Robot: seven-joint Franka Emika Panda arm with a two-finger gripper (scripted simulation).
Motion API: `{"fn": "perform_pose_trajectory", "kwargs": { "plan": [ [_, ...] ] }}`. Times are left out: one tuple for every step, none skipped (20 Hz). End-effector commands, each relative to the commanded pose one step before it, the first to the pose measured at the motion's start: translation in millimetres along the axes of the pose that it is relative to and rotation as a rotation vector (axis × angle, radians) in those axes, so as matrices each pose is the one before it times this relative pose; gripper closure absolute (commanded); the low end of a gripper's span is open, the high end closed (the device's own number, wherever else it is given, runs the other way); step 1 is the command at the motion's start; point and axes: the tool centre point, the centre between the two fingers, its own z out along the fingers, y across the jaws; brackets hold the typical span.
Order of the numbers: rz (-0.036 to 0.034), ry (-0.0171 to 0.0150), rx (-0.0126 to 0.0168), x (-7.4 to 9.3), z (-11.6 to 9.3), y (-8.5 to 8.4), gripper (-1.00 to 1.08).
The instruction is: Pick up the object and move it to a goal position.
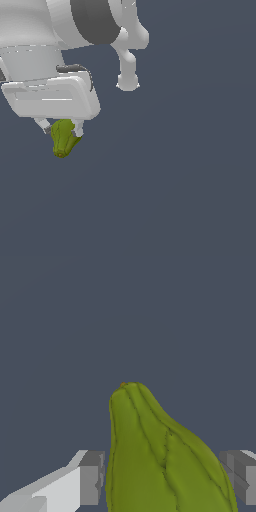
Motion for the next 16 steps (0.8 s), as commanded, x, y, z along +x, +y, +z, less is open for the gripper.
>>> {"fn": "perform_pose_trajectory", "kwargs": {
  "plan": [
    [-0.02095,0.03124,0.02508,19.33,-27.84,6.02,1.08],
    [-0.00638,0.01021,0.00856,6.8,-9.26,2.36,1.08],
    [-0.00596,0.00959,0.00809,6.43,-8.71,2.23,1.08],
    [-0.00553,0.00894,0.00759,6.04,-8.14,2.1,1.08],
    [-0.00508,0.00828,0.00706,5.63,-7.54,1.96,1.08],
    [-0.00462,0.00758,0.0065,5.19,-6.92,1.81,1.08],
    [-0.00413,0.00685,0.00591,4.73,-6.26,1.65,1.08],
    [-0.00368,0.00617,0.00534,4.28,-5.64,1.5,1.08],
    [-0.00326,0.00553,0.00481,3.87,-5.06,1.36,1.08],
    [-0.00289,0.00496,0.00434,3.49,-4.55,1.21,1.08],
    [-0.00252,0.00438,0.00385,3.14,-4.02,1.11,1.08],
    [-0.00221,0.0039,0.00345,2.8,-3.58,0.98,1.08],
    [-0.0019,0.00342,0.00304,2.49,-3.14,0.87,1.08],
    [-0.00163,0.00298,0.00266,2.2,-2.74,0.77,1.08],
    [-0.00139,0.00259,0.00233,1.92,-2.39,0.67,1.08],
    [-0.00115,0.00219,0.00197,1.66,-2.01,0.59,1.08]
  ]
}}
